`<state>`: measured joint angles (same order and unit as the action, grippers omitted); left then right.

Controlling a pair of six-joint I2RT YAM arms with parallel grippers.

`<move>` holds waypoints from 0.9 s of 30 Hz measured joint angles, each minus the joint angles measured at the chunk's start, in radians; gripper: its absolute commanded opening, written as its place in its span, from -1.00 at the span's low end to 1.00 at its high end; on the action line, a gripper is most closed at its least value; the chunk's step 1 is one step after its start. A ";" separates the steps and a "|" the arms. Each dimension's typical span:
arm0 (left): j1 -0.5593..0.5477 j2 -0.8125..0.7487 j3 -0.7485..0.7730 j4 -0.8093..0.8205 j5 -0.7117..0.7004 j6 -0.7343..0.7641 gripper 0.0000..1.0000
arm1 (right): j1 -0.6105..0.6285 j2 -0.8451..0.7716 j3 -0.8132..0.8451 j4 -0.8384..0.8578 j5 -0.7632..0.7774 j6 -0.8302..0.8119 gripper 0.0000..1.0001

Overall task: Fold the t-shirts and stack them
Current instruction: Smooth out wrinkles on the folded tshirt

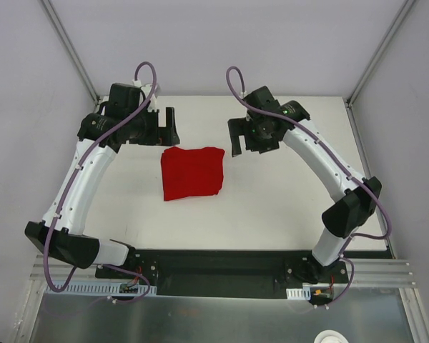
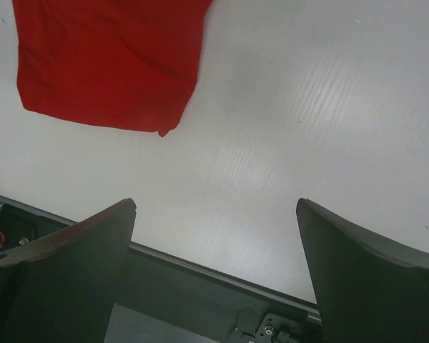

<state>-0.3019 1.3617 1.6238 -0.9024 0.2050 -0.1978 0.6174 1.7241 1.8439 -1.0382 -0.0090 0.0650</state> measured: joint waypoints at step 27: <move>-0.040 -0.003 0.106 -0.032 -0.151 0.091 0.98 | -0.003 -0.414 0.044 0.161 0.706 -0.270 0.99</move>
<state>-0.3424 1.3582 1.7294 -0.9348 0.0540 -0.1066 0.6140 1.3102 1.8877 -0.8776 0.6975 -0.2050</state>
